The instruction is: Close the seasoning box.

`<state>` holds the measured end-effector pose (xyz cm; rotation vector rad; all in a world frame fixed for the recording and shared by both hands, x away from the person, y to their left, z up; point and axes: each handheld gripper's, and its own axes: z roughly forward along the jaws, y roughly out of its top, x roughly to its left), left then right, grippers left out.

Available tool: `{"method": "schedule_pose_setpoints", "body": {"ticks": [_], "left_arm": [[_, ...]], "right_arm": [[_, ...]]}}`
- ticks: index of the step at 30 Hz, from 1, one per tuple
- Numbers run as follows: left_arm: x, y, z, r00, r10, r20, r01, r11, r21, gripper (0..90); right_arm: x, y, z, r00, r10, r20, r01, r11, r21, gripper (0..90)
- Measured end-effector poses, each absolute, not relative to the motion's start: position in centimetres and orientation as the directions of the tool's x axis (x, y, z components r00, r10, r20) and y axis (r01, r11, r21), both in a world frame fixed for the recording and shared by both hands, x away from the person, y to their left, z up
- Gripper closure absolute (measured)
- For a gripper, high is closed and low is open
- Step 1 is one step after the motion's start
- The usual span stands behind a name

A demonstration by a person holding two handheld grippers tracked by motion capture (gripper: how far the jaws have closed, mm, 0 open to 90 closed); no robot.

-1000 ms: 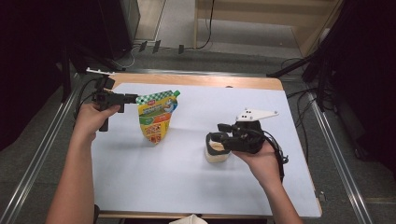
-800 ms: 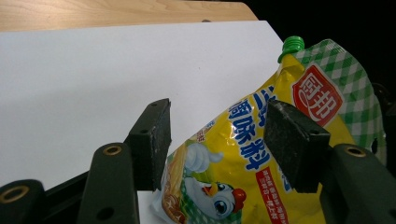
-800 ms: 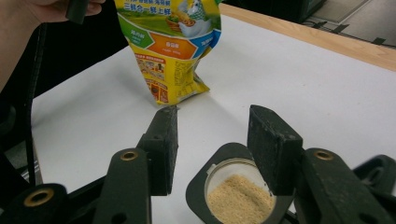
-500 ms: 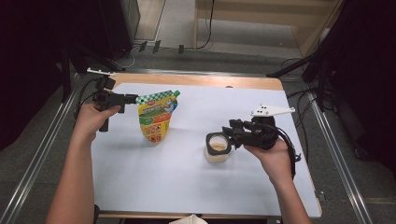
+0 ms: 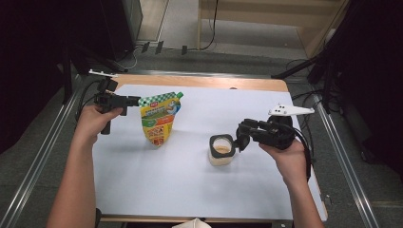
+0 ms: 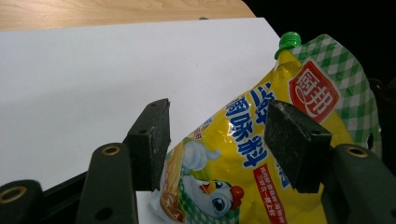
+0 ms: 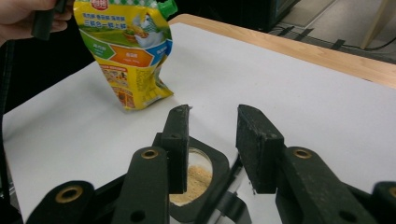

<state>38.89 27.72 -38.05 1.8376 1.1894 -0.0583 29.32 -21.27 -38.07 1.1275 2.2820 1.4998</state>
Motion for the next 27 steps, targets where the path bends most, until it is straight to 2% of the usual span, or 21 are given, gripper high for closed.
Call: {"method": "schedule_pose_setpoints", "body": {"ticks": [11,18,27], "left_arm": [[38.9,27.8,-38.1,0.532,0.699,-0.479,0.743,-0.114,0.659,41.3],[38.8,28.0,-38.0,0.531,0.7,-0.478,0.741,-0.109,0.663,41.4],[38.8,27.9,-38.0,0.534,0.699,-0.476,0.74,-0.114,0.663,41.4]], "right_arm": [[29.7,-22.5,-38.6,-0.665,0.708,0.239,0.509,0.194,0.839,85.0],[29.9,-23.3,-38.7,-0.648,0.712,0.269,0.529,0.168,0.832,90.0],[30.4,-23.0,-40.1,-0.641,0.708,0.295,0.562,0.172,0.809,90.0]]}}
